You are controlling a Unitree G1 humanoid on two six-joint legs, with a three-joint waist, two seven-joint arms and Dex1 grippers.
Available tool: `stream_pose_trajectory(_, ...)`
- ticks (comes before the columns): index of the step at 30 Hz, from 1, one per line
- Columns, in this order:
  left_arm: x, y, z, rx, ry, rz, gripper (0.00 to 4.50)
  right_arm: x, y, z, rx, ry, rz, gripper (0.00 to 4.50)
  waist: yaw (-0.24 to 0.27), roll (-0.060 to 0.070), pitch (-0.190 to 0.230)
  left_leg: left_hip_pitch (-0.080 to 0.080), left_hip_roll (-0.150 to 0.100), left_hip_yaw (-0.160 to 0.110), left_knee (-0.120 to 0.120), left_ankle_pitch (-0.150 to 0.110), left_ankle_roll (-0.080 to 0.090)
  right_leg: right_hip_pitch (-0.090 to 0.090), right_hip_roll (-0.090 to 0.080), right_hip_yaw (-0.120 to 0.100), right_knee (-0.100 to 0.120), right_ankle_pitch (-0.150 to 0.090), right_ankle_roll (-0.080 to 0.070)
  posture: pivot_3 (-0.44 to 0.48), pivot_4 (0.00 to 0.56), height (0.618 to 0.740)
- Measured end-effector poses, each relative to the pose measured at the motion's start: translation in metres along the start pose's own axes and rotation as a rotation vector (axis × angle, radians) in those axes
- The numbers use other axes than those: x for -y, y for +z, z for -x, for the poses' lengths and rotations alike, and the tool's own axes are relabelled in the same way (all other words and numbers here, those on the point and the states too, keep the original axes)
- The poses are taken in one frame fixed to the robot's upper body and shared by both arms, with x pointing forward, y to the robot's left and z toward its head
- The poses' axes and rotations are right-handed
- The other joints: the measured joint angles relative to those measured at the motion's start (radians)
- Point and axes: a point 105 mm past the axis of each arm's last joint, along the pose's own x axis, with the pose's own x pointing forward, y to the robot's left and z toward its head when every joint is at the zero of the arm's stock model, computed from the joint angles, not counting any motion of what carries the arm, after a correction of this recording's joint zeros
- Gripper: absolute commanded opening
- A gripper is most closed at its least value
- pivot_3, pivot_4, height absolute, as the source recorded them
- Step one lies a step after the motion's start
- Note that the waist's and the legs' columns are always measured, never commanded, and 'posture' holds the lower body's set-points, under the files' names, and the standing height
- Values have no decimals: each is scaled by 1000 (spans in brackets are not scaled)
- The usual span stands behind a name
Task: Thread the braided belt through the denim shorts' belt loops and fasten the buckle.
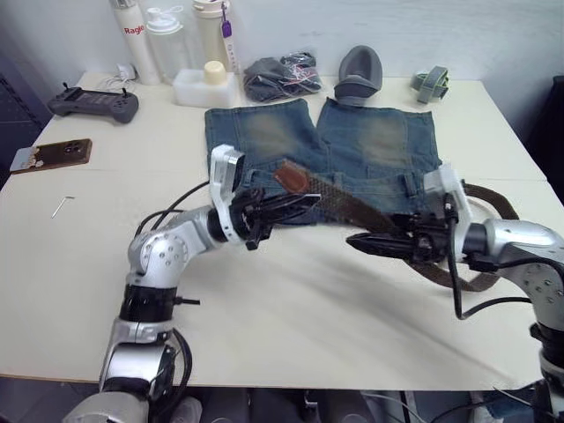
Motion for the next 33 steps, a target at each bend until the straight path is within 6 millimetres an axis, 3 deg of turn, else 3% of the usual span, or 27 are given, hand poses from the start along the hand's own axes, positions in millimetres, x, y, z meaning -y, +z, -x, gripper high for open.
stream_pose_trajectory(1,-3,2,-6,1,-5,1,0,6,10,10,49,-58,-5,4434,0,0,0,0,0,0,1,0,0,0,0,0,0,0,0,0,150,656)
stream_pose_trajectory(4,-14,4,-20,6,27,-2,0,19,39,52,228,-230,-21,4434,0,0,0,-1,0,0,2,0,0,0,0,0,1,0,1,0,150,656)
stream_pose_trajectory(5,-21,4,-25,20,63,19,0,18,40,67,285,-277,-51,4434,1,-1,-1,-1,0,-1,3,-1,2,0,0,0,2,-1,1,0,150,656)
stream_pose_trajectory(7,-32,5,-30,46,132,69,0,11,26,83,375,-340,-140,4434,1,-1,-1,-2,0,-1,4,-2,3,0,1,0,4,-3,3,0,150,656)
stream_pose_trajectory(9,-34,7,-37,66,152,111,0,-2,0,84,463,-370,-276,4434,-2,0,-1,-5,0,-2,7,-2,4,-1,1,1,6,-5,3,0,150,656)
stream_pose_trajectory(11,-32,10,-47,68,144,140,0,-21,-21,79,554,-377,-422,4434,-8,6,-5,-9,0,-1,11,-3,3,-5,1,2,10,-6,5,0,150,656)
stream_pose_trajectory(15,-23,11,-63,39,92,177,0,-52,-29,50,636,-304,-551,4434,-30,10,-7,-9,-1,1,13,-4,2,-3,3,4,12,-7,6,0,150,656)
stream_pose_trajectory(18,-14,7,-65,-20,59,185,0,-44,-42,15,626,-342,-593,4434,-36,10,-8,-1,-1,2,10,-4,1,-2,5,8,12,-7,5,0,150,656)
stream_pose_trajectory(21,-5,6,-59,-79,43,181,0,-34,-30,-9,747,-313,-620,4434,-29,10,-8,-1,-1,1,11,-5,-2,-3,4,8,15,-10,4,0,150,656)
stream_pose_trajectory(28,-14,1,-43,-85,126,194,0,-36,-2,-11,965,-219,-603,4434,-4,10,-8,-3,-1,2,17,-8,-5,-2,2,7,16,-13,6,0,150,656)
stream_pose_trajectory(33,-18,1,-41,-65,159,170,0,-41,1,-12,955,-175,-590,4434,-3,10,-8,-4,-1,2,21,-10,-4,-2,1,6,16,-13,7,0,150,656)
